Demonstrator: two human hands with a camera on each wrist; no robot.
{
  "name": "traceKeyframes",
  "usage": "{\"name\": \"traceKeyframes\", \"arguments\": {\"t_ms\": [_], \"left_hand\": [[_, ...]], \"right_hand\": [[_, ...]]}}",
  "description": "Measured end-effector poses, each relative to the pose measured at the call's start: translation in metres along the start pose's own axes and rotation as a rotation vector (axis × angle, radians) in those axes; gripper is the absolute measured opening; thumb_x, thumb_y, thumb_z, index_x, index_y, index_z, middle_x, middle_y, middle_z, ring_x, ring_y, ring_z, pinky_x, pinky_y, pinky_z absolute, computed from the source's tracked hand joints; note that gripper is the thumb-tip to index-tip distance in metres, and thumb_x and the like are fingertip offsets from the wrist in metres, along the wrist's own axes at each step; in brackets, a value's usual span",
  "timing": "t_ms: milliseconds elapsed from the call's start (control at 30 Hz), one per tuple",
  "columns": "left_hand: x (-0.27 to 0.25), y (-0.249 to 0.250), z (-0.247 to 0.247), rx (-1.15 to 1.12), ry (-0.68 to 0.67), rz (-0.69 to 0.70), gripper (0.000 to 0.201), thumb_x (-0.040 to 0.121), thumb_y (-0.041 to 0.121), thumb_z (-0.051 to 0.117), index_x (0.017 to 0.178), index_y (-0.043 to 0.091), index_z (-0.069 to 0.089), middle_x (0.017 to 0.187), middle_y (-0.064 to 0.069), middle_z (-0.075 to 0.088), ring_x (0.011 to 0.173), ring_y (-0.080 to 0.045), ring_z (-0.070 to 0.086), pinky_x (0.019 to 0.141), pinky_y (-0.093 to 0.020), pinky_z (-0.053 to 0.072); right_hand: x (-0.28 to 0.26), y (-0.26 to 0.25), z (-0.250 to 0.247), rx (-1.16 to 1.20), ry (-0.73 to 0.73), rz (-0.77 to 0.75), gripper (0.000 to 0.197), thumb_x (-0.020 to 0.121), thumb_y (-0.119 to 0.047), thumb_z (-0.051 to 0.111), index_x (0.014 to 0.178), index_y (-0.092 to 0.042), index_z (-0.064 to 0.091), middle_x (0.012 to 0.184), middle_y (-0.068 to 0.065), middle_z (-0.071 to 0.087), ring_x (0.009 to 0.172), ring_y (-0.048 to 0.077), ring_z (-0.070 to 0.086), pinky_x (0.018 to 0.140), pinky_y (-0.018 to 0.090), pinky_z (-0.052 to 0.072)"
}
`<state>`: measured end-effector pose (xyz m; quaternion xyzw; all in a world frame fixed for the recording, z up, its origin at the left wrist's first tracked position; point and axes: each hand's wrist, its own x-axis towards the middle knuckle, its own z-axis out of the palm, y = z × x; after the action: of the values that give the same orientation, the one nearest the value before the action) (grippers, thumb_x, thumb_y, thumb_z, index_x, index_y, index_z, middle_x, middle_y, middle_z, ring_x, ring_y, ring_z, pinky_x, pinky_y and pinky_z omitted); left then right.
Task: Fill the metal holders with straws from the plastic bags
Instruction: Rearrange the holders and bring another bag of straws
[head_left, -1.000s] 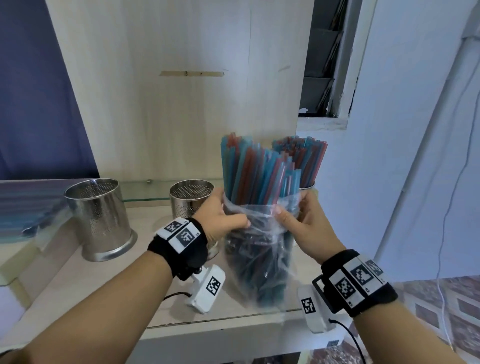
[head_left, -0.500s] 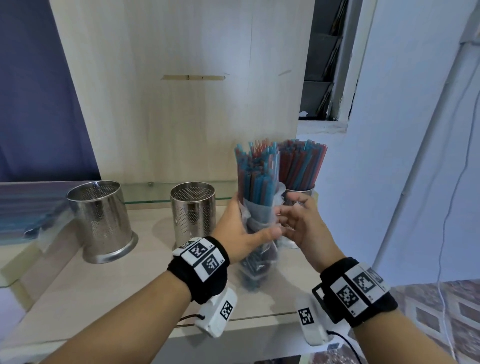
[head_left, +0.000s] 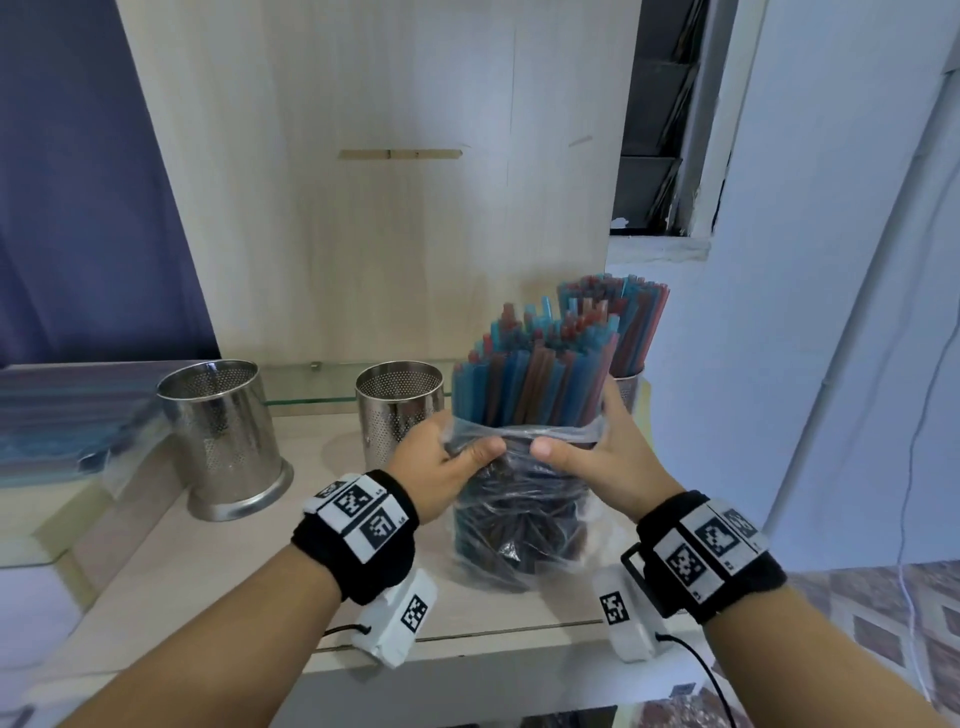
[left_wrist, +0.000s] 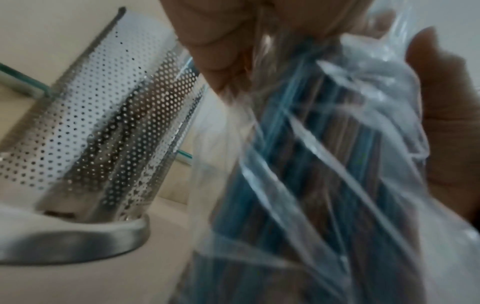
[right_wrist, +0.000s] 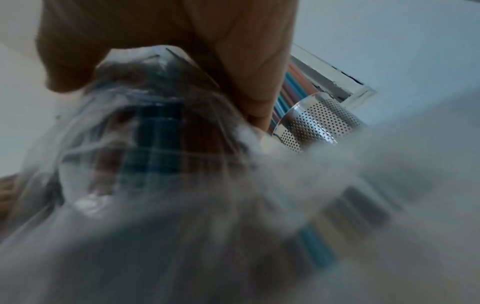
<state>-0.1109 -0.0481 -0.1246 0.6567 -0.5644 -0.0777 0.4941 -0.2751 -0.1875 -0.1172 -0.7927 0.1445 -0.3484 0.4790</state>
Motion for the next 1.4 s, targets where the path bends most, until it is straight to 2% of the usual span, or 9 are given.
{"name": "traceKeyframes", "arguments": {"t_ms": [167, 300, 400, 533, 667, 900, 1133, 1300, 1400], "left_hand": [[-0.009, 0.009, 0.015, 0.081, 0.331, -0.1, 0.076, 0.081, 0.062, 0.06, 0.141, 0.019, 0.042, 0.122, 0.005, 0.065, 0.109, -0.008, 0.062, 0.095, -0.029, 0.05], [-0.009, 0.019, 0.034, 0.101, 0.361, -0.126, 0.056, 0.101, 0.027, 0.042, 0.151, 0.016, 0.02, 0.147, -0.004, 0.045, 0.134, -0.016, 0.043, 0.109, -0.027, 0.035], [-0.008, 0.014, 0.042, -0.104, 0.297, -0.076, 0.078, 0.088, 0.055, 0.037, 0.154, 0.021, 0.012, 0.158, -0.003, 0.026, 0.146, -0.016, 0.023, 0.121, -0.043, 0.02], [-0.018, 0.012, 0.04, 0.045, 0.198, -0.053, 0.126, 0.059, 0.097, 0.036, 0.153, 0.023, -0.003, 0.159, -0.004, 0.015, 0.146, -0.014, 0.013, 0.118, -0.034, 0.012], [-0.018, 0.015, 0.026, -0.121, 0.181, -0.118, 0.127, 0.041, 0.068, 0.087, 0.144, 0.026, 0.025, 0.138, 0.009, 0.051, 0.127, -0.007, 0.05, 0.109, -0.038, 0.042], [-0.039, 0.01, -0.02, -0.216, 0.137, -0.122, 0.073, 0.049, 0.039, 0.095, 0.111, 0.012, 0.067, 0.102, 0.002, 0.075, 0.098, -0.014, 0.071, 0.088, -0.042, 0.057], [-0.058, -0.017, -0.082, -0.076, 0.177, -0.19, 0.086, 0.049, 0.055, 0.09, 0.118, 0.012, 0.063, 0.109, 0.001, 0.073, 0.103, -0.014, 0.069, 0.094, -0.046, 0.054], [-0.063, -0.027, -0.123, 0.077, 0.298, -0.189, 0.109, 0.045, 0.051, 0.09, 0.137, 0.022, 0.039, 0.127, 0.007, 0.06, 0.118, -0.008, 0.058, 0.107, -0.039, 0.044], [-0.063, -0.036, -0.137, 0.158, 0.353, -0.211, 0.114, 0.053, 0.026, 0.094, 0.147, 0.023, 0.029, 0.133, 0.004, 0.055, 0.122, -0.011, 0.054, 0.109, -0.035, 0.041]], "right_hand": [[-0.006, -0.007, 0.013, 0.11, 0.136, -0.092, 0.079, 0.065, -0.034, 0.087, 0.131, -0.027, 0.045, 0.127, -0.013, 0.062, 0.119, -0.001, 0.058, 0.101, 0.022, 0.046], [-0.009, -0.009, 0.02, 0.137, 0.08, -0.104, 0.076, 0.075, -0.016, 0.083, 0.136, -0.023, 0.038, 0.128, -0.014, 0.059, 0.118, -0.006, 0.056, 0.096, 0.013, 0.046], [-0.01, -0.01, 0.02, 0.112, -0.094, -0.055, 0.087, 0.079, -0.028, 0.082, 0.147, -0.015, 0.028, 0.136, -0.006, 0.057, 0.125, 0.0, 0.054, 0.098, 0.012, 0.043], [-0.009, -0.015, 0.009, 0.153, -0.197, 0.051, 0.099, 0.064, -0.041, 0.078, 0.148, -0.012, 0.034, 0.126, -0.012, 0.066, 0.119, 0.002, 0.059, 0.095, 0.013, 0.046], [-0.007, -0.01, 0.004, 0.228, -0.237, 0.109, 0.095, 0.056, -0.032, 0.075, 0.144, -0.019, 0.041, 0.124, -0.007, 0.069, 0.12, 0.012, 0.061, 0.109, 0.036, 0.044], [0.01, -0.026, 0.023, 0.368, -0.426, 0.063, 0.082, 0.06, -0.02, 0.059, 0.14, -0.022, 0.041, 0.136, -0.004, 0.061, 0.133, 0.02, 0.051, 0.11, 0.04, 0.042], [0.06, -0.029, 0.066, 0.238, 0.017, 0.153, 0.045, 0.098, -0.005, 0.041, 0.14, -0.018, 0.047, 0.137, 0.011, 0.053, 0.111, 0.019, 0.054, 0.089, 0.03, 0.046], [0.077, -0.015, 0.102, -0.248, -0.204, 0.032, 0.09, 0.082, -0.029, 0.078, 0.154, -0.022, 0.023, 0.156, 0.006, 0.03, 0.14, 0.022, 0.033, 0.111, 0.036, 0.031], [0.085, -0.015, 0.119, -0.303, -0.188, -0.027, 0.111, 0.073, -0.05, 0.082, 0.156, -0.02, 0.015, 0.16, 0.004, 0.025, 0.143, 0.02, 0.029, 0.113, 0.035, 0.027]]}}
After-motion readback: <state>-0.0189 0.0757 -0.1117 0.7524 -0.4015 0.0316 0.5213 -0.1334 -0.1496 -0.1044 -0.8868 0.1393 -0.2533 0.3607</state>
